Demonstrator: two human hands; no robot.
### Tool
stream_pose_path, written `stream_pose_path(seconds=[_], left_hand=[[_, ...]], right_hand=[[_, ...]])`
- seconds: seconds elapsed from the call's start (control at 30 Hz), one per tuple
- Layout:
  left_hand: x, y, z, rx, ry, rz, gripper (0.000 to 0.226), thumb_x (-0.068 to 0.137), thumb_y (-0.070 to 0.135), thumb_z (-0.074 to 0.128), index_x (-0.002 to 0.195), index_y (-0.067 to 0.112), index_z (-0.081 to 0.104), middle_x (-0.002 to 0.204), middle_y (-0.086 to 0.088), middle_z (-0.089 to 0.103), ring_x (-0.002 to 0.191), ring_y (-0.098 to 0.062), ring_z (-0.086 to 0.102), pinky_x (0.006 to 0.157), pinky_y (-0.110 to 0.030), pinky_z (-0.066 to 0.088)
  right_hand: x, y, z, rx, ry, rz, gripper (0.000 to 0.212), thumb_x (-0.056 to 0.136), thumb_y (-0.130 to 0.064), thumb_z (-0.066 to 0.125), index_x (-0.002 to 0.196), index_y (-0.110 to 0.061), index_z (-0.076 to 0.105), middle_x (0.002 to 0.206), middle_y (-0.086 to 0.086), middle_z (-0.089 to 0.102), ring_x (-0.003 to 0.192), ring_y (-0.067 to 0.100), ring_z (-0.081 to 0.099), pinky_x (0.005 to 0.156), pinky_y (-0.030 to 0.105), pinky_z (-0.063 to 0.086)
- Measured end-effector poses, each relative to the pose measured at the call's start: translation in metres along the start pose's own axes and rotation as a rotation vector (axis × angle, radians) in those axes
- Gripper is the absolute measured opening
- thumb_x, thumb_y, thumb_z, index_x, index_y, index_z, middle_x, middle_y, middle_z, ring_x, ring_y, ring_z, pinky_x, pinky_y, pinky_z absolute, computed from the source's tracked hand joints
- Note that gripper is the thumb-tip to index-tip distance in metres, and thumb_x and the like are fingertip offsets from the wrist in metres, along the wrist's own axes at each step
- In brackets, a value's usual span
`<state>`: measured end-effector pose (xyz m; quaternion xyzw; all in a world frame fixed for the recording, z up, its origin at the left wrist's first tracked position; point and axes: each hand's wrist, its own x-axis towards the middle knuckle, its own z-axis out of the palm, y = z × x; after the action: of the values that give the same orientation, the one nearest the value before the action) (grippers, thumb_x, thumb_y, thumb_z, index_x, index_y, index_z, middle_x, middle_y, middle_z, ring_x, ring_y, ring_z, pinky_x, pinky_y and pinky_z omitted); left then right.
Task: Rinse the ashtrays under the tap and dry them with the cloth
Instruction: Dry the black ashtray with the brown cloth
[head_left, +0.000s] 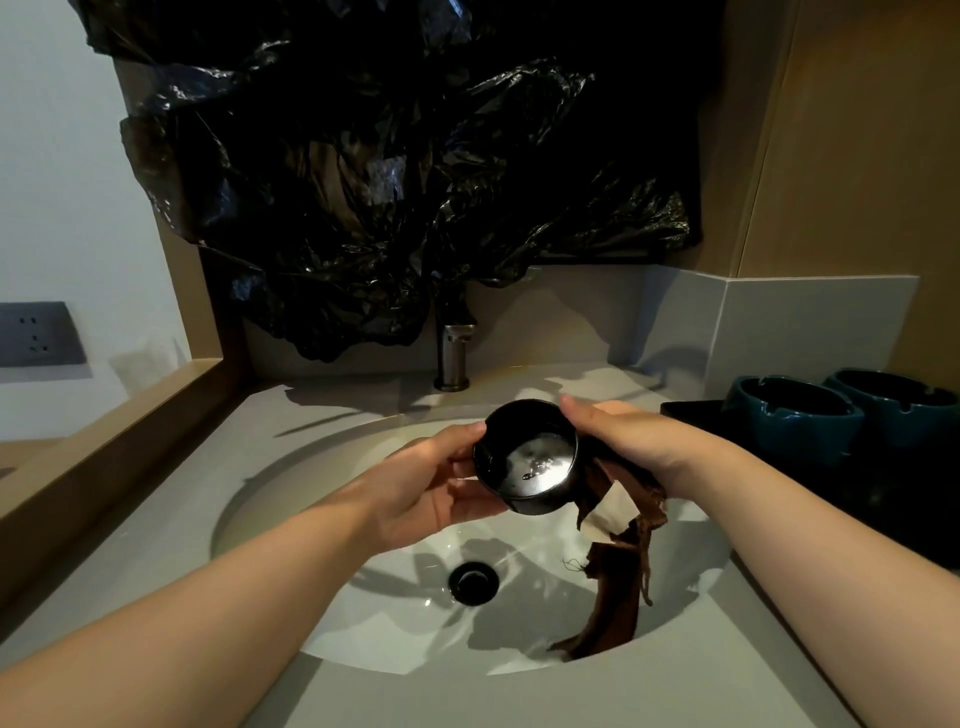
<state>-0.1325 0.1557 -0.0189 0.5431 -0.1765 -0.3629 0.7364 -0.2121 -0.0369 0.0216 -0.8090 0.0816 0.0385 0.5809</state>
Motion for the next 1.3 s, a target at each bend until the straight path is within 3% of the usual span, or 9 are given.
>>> stream_pose_path(seconds=[0.1,0.23,0.37,0.57,0.7,0.87,1.03,1.17,1.3], left_hand=[[0.002,0.000,-0.005,-0.016,0.039,0.039,0.039,0.076,0.027,0.062,0.109,0.007,0.063,0.089,-0.016,0.073,0.077,-0.025,0.071,0.078,-0.037,0.060],[0.005,-0.002,-0.007,-0.017,0.134,0.099,0.034,0.078,0.022,0.066,0.105,0.000,0.063,0.095,-0.020,0.068,0.075,-0.026,0.071,0.074,-0.036,0.061],[0.005,-0.003,-0.006,0.073,0.186,0.111,0.021,0.094,0.020,0.056,0.106,0.003,0.061,0.093,-0.017,0.072,0.075,-0.024,0.071,0.079,-0.036,0.056],[0.010,-0.006,0.000,0.097,0.296,0.124,0.021,0.094,0.021,0.059,0.108,0.006,0.059,0.101,-0.021,0.070,0.086,-0.031,0.072,0.082,-0.041,0.057],[0.013,-0.009,0.004,0.160,0.377,0.161,0.025,0.091,0.022,0.064,0.107,0.004,0.059,0.100,-0.021,0.071,0.083,-0.032,0.073,0.079,-0.043,0.059],[0.014,-0.011,0.004,0.221,0.388,0.161,0.032,0.089,0.025,0.066,0.110,0.002,0.059,0.100,-0.023,0.070,0.077,-0.029,0.073,0.079,-0.042,0.059],[0.013,-0.011,0.001,0.183,0.434,0.192,0.030,0.088,0.026,0.068,0.108,0.004,0.063,0.100,-0.021,0.071,0.081,-0.031,0.073,0.082,-0.045,0.059],[0.014,-0.013,0.006,0.228,0.490,0.187,0.026,0.087,0.028,0.069,0.101,0.007,0.064,0.098,-0.020,0.071,0.083,-0.033,0.072,0.080,-0.045,0.059],[0.017,-0.012,0.013,0.297,0.545,0.174,0.022,0.084,0.031,0.071,0.095,0.013,0.065,0.100,-0.014,0.069,0.083,-0.029,0.072,0.074,-0.039,0.061]], right_hand=[[-0.001,-0.003,-0.007,0.056,0.117,0.117,0.059,0.075,-0.058,0.060,0.095,-0.003,0.066,0.084,0.017,0.071,0.074,0.029,0.068,0.071,0.038,0.056],[-0.002,-0.012,-0.021,0.362,0.269,0.205,0.031,0.090,-0.029,0.061,0.080,-0.001,0.060,0.057,0.013,0.067,0.044,0.023,0.064,0.043,0.030,0.054],[-0.006,-0.021,-0.016,0.442,0.288,0.036,0.012,0.089,-0.005,0.053,0.097,0.000,0.061,0.079,0.018,0.068,0.067,0.026,0.066,0.065,0.034,0.055],[0.002,-0.010,0.041,-0.314,0.575,-0.317,0.021,0.079,-0.023,0.074,0.094,-0.025,0.060,0.089,-0.005,0.065,0.081,0.011,0.062,0.073,0.024,0.051],[0.008,0.000,0.063,-0.764,0.470,-0.345,0.033,0.090,-0.034,0.058,0.120,-0.022,0.056,0.108,-0.001,0.061,0.096,0.017,0.058,0.078,0.024,0.045],[0.012,0.005,0.058,-0.662,0.411,-0.315,0.034,0.092,-0.025,0.055,0.125,-0.025,0.058,0.112,-0.001,0.065,0.101,0.017,0.060,0.084,0.025,0.047],[0.005,-0.003,0.050,-0.595,0.087,-0.423,0.035,0.089,-0.005,0.054,0.117,-0.023,0.067,0.108,-0.008,0.062,0.099,0.013,0.057,0.088,0.024,0.046],[0.001,-0.011,0.039,-0.835,0.011,-0.338,0.042,0.086,0.002,0.050,0.110,-0.025,0.071,0.114,-0.006,0.060,0.103,0.018,0.056,0.092,0.034,0.048],[0.002,-0.015,0.042,-1.131,0.159,-0.221,0.032,0.082,-0.003,0.056,0.108,-0.018,0.067,0.104,0.005,0.064,0.093,0.025,0.062,0.078,0.034,0.052]])
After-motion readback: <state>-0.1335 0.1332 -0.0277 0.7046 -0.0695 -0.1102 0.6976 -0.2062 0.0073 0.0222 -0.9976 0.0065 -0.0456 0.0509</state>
